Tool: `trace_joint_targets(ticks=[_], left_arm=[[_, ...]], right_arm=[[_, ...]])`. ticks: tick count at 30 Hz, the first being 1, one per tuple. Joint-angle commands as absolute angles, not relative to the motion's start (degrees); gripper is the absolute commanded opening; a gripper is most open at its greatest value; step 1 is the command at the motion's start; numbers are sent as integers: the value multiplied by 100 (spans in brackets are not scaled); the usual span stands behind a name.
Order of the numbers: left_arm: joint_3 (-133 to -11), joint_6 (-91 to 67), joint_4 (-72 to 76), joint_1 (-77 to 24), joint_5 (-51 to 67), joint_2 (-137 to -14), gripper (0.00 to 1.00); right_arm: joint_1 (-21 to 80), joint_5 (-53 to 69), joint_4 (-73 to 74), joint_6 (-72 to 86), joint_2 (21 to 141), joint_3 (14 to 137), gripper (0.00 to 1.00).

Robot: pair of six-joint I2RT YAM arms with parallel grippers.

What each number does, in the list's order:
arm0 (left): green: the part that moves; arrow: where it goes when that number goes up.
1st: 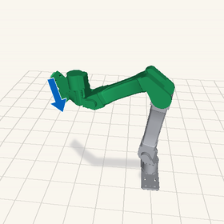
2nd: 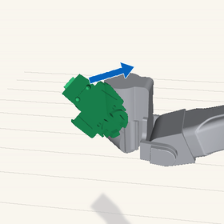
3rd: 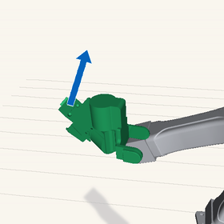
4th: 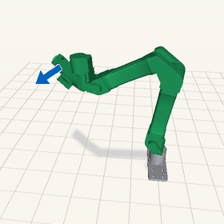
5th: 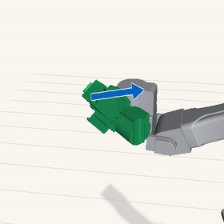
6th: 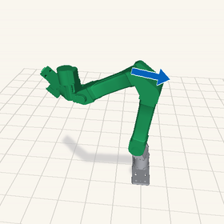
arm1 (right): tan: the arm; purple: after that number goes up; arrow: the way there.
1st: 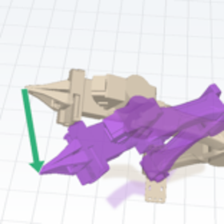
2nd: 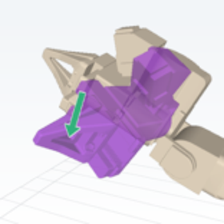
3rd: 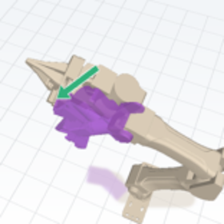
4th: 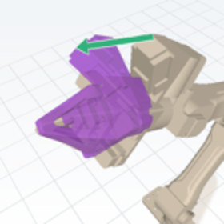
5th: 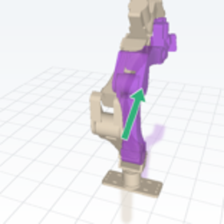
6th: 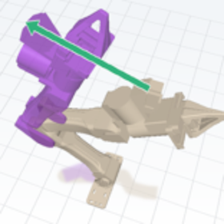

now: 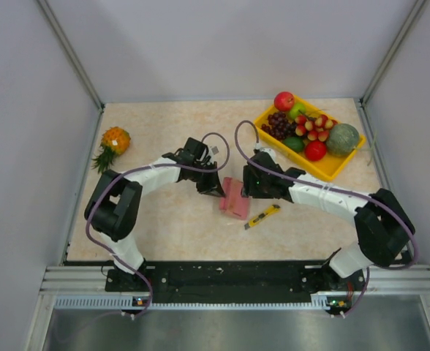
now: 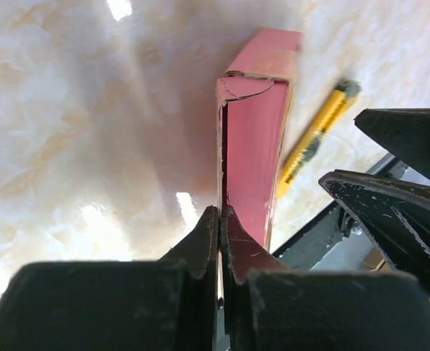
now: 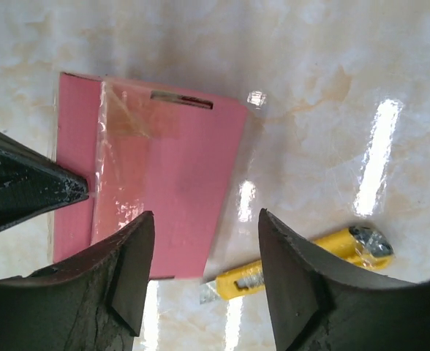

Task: Unpack the express box

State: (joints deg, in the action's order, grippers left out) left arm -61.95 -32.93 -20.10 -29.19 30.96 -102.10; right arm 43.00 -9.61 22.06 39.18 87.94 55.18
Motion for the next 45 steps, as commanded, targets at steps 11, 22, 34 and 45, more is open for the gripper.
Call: trace_joint_targets(ticks=[11,22,34,45], left_arm=[[-6838,-3392,-3190,-2892,2637,-9317,0],[-6899,-3410,-3287,-2892,2619,-9106,0],[-6908,-3296,-3445,-2795,2356,-8982,0],[-6978,-3173,-3647,-2558,2452,-8842,0]], right_arm=[[4544,-686,1987,3797,8332,5897,73],[4852,-352,1406,3973,8885,5985,74],[4852,-536,1397,4060,8930,5555,61],[4843,-1089,1546,4271,8412,5071,58]])
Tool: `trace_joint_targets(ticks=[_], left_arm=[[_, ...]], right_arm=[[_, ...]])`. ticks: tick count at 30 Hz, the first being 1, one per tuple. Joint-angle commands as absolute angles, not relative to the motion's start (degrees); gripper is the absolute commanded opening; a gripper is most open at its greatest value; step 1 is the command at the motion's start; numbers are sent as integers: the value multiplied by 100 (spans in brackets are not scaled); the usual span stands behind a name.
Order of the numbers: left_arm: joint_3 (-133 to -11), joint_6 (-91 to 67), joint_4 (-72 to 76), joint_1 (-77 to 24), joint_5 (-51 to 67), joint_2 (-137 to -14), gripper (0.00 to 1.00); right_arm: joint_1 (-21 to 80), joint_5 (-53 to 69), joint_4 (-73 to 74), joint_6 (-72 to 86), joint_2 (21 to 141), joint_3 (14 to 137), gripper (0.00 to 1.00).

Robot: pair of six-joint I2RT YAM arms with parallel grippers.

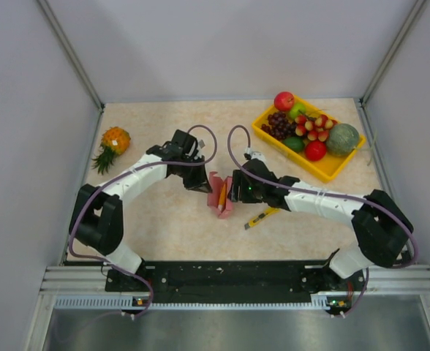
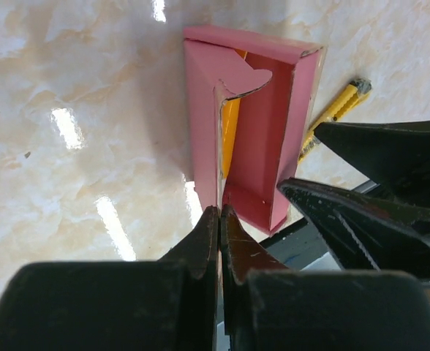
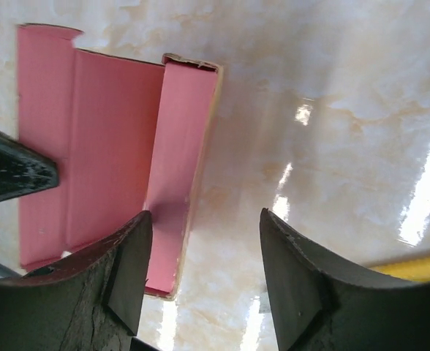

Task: Unpack the express box

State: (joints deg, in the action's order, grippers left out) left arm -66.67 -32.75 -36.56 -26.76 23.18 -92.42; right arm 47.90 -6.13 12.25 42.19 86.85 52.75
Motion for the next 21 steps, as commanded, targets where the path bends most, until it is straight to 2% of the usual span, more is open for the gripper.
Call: trace_joint_targets(ticks=[1,14,18,21], left_arm=[[-6970,-3173,-3656,-2549,2470,-8816,0],[-6978,-3173,-3814,-2435,2681,-8657,0],[-6978,-3155,-3867,-2417,2689,-8613,0],[-6865,-3243,-3762,-2408,2716,-8517,0]], right_arm=[[4843,-1220,1582,4298,8376,5045,58],[4843,-1635,1740,3973,8068,5378,57],[4843,-1328,1477,3674,8104,5554,56],[4852,-845,1074,3507,8191,5581,50]])
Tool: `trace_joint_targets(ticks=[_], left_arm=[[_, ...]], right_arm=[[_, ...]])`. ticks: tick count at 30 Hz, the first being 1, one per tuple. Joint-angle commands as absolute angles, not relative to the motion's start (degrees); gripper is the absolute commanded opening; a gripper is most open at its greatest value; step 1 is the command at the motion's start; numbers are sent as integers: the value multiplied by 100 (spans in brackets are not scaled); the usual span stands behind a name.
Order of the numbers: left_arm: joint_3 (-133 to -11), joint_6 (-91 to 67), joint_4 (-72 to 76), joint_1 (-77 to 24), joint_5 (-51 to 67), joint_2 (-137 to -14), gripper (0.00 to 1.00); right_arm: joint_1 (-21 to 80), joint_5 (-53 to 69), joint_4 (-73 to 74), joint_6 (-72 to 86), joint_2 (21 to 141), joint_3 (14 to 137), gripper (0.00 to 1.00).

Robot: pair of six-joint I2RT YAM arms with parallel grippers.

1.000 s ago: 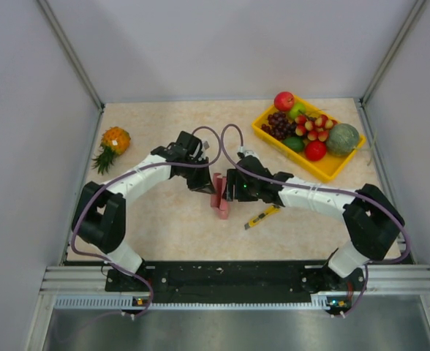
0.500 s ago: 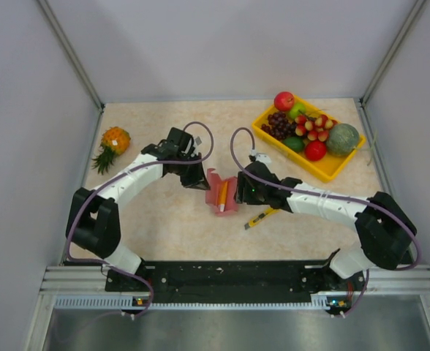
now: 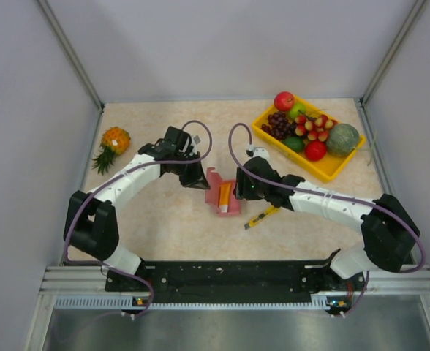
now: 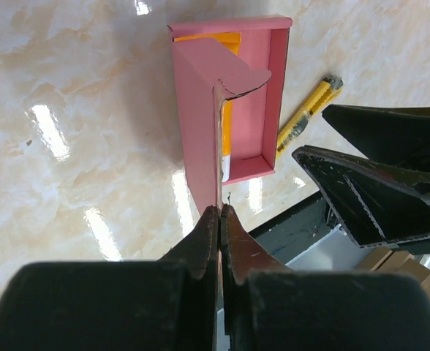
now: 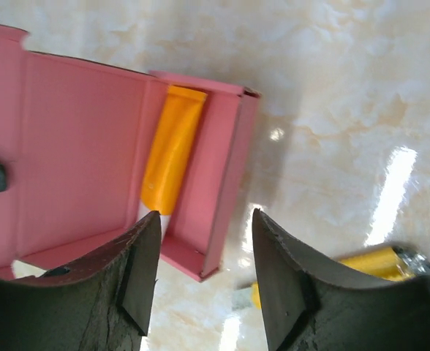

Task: Unpack the express box

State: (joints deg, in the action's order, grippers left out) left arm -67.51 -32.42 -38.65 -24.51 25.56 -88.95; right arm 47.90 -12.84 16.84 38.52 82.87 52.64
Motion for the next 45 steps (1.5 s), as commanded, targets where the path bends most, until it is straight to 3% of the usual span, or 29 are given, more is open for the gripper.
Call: trace_joint_targets(ticks=[1,16,28,45], left_arm=[[-6812,-3278,-3727,-2417,2698,-8464,0],[-6610,-3419,-3621,-2408,2470,-8385,0],[-6337,-3533,-3366,-2399,2654,-8446,0],[-6240,-3542,-3366,-2382,2619,-8473,0]], right_arm=[[4860,-583,924,3507,8226,5546,48],[4852,-26,246,3920,9526,5678,35],[4764,878,-1010,4271,9958,5370,37],[4764,1019,-1300,4342,10582,5651,42]])
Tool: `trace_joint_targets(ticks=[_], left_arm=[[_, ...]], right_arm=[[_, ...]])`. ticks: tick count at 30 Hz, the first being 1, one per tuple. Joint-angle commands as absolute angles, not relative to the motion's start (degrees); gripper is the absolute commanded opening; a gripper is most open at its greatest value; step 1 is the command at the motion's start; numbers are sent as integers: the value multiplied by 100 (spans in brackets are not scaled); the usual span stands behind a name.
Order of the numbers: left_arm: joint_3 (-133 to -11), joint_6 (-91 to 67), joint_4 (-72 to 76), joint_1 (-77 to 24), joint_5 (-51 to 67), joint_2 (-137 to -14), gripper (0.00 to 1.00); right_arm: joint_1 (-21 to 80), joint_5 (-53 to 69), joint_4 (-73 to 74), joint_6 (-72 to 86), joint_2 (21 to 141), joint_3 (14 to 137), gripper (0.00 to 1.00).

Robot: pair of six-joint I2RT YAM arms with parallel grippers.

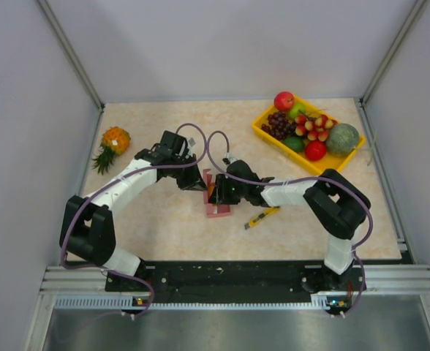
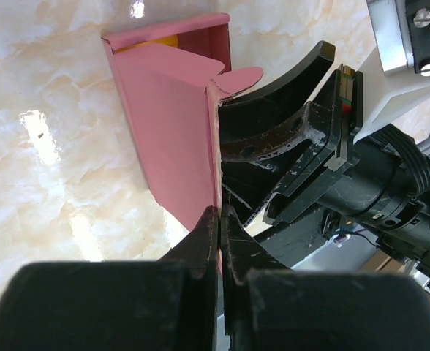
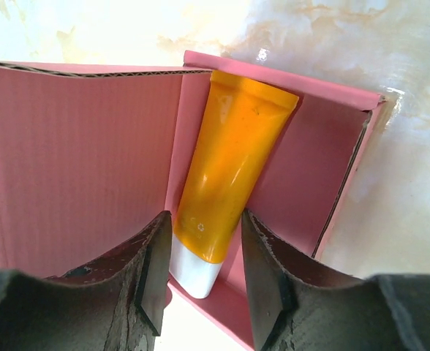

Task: Unpack the express box

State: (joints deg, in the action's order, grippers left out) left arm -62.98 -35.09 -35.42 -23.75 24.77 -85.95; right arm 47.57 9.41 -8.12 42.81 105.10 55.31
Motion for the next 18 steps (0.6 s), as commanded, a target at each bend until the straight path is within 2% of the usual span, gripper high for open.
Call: trace_joint_targets(ticks=[1,6,10,11,14,18], left_arm=[[-6249,-3542,-3366,-2382,2619,-8473,0],[-6196,-3577,-3366,-2382,2602,-8499,0],[-6179,-3577,-3410,-2382,2496,-8464,0],[-6187,-3568,-3436,-2382,2453,-8455,0],[-6231,-3490,-3541,-2373,2294,-8446,0],[-6328,-3340,-3726,-2356,2066,-8464,0]], right_arm=[[4764,1020,-1327,4342,10591,5651,42],[4755,1011,-1310,4438,10758,5774,42],[4764,950,-1178,4500,10802,5818,28],[4755,880,-1143,4509,10793,5818,21],[4755,765,-1046,4509,10688,5792,9],[4755,651,-1107,4500,10442,5678,6]])
